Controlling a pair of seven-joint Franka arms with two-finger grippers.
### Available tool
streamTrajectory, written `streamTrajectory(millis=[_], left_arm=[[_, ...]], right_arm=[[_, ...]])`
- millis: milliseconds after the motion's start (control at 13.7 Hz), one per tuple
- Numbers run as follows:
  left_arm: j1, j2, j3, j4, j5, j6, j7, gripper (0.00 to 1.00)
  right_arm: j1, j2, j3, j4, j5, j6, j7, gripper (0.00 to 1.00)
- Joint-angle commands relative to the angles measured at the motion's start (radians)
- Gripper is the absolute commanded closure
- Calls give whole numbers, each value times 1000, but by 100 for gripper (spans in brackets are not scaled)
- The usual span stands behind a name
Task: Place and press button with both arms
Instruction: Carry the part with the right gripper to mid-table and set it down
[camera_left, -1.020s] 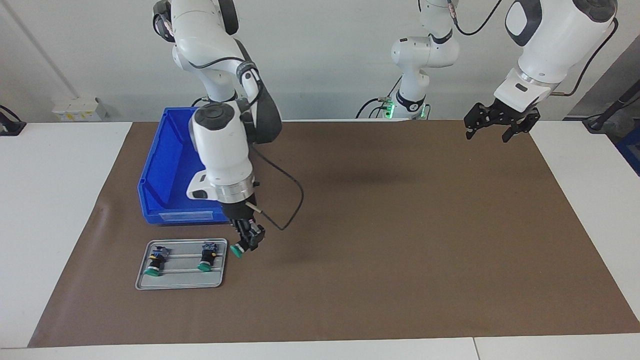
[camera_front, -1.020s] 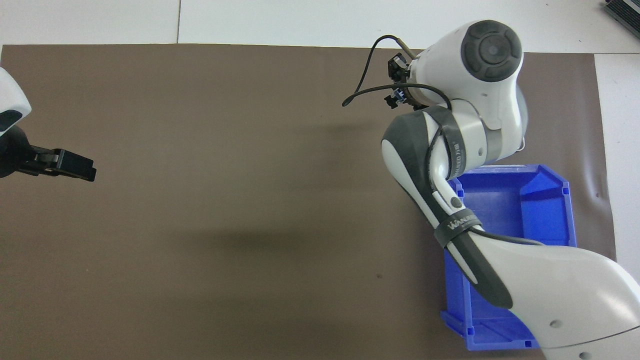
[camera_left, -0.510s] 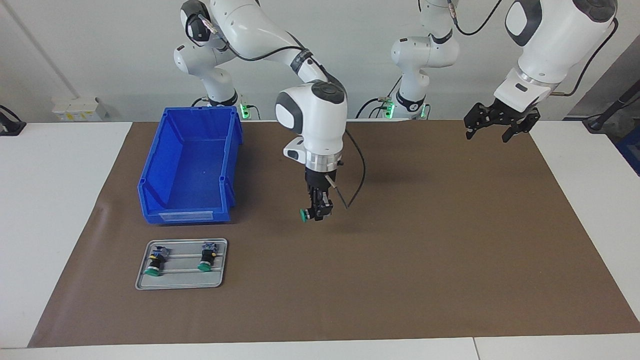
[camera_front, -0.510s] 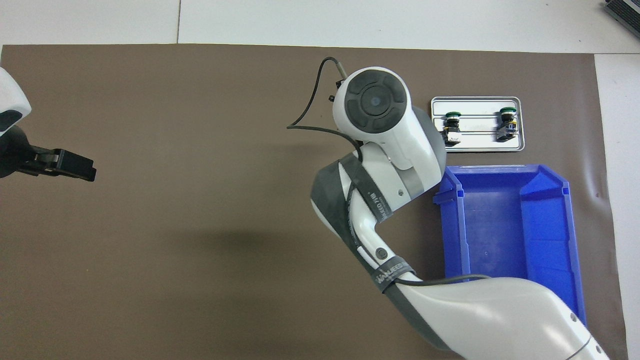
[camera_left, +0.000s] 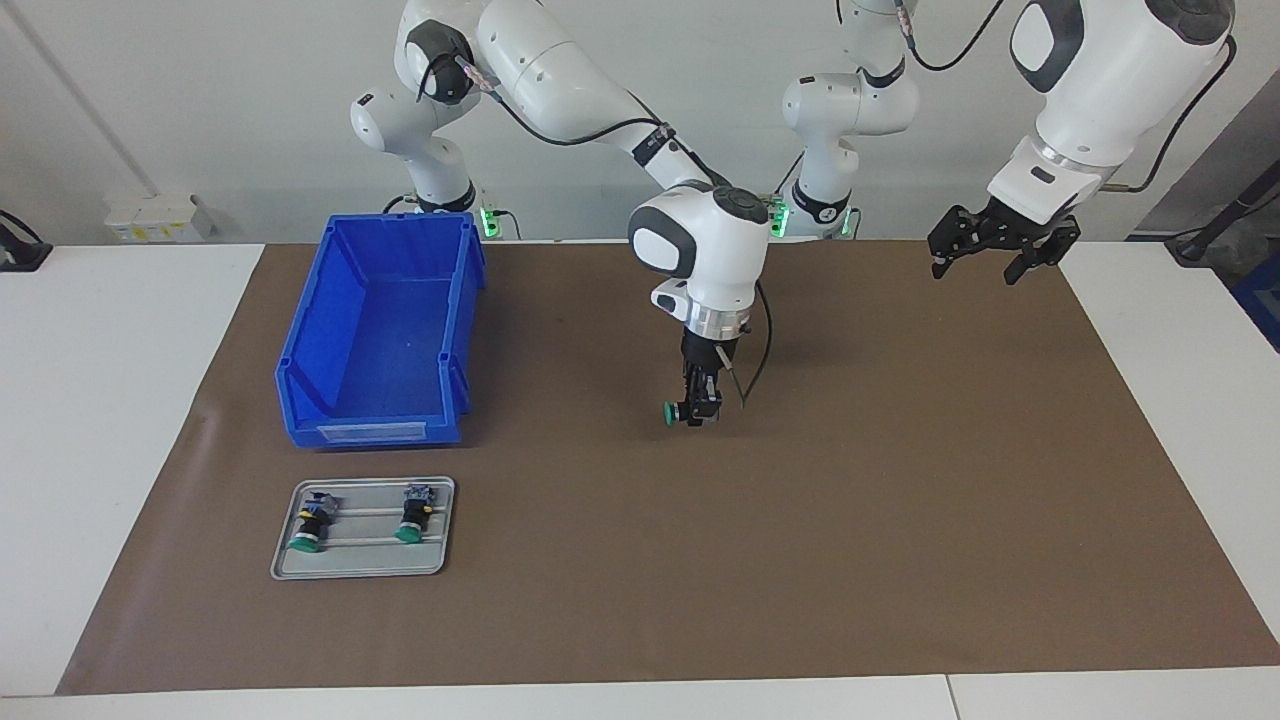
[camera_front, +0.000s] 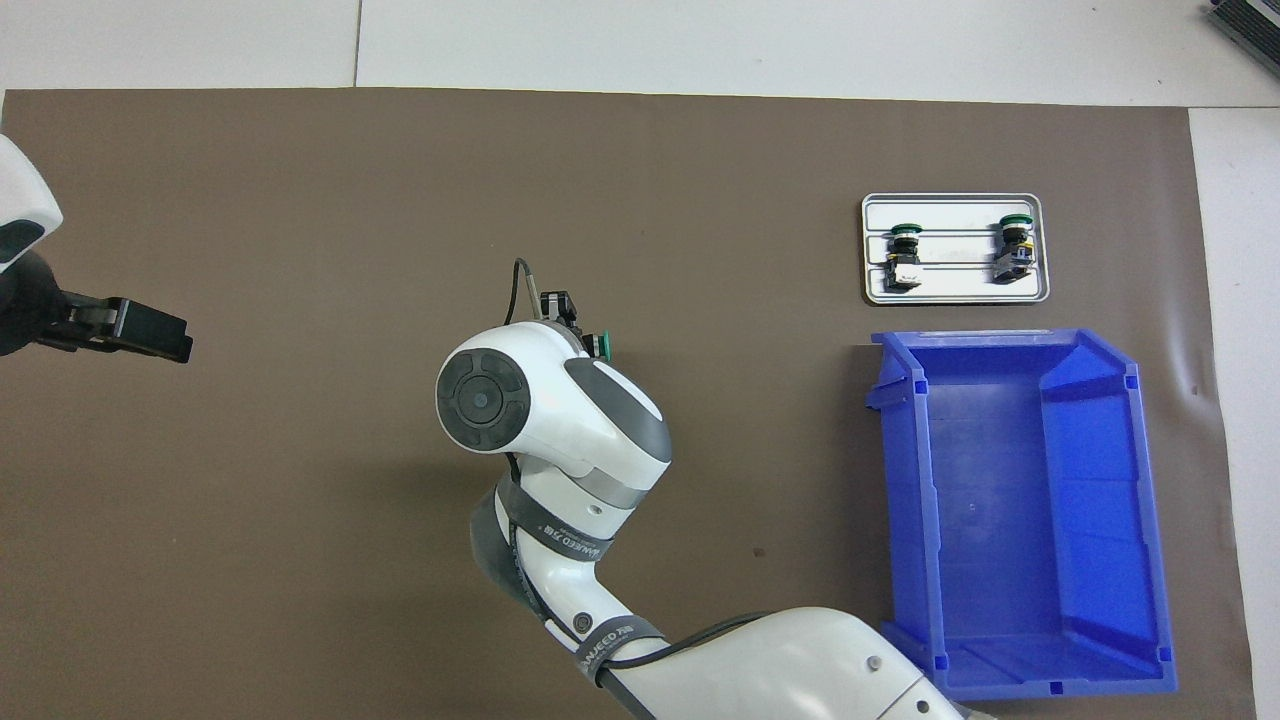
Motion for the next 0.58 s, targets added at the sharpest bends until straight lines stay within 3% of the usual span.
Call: streamTrajectory(millis=[0,291,437,510], left_arm=[[8,-30,-6,-37,14,23,7,0],[8,-32,-6,-37,14,23,7,0],[8,-30,-6,-37,14,23,7,0],[8,-30,-6,-37,14,23,7,0]], right_arm=[[4,-12,3,-65,-22,53,35,100],[9,-35,3,-140,-24,104,36,100],[12,-38,3,-148,-25,104,36,48],[16,-40,3,-148,-28,104,25,26]])
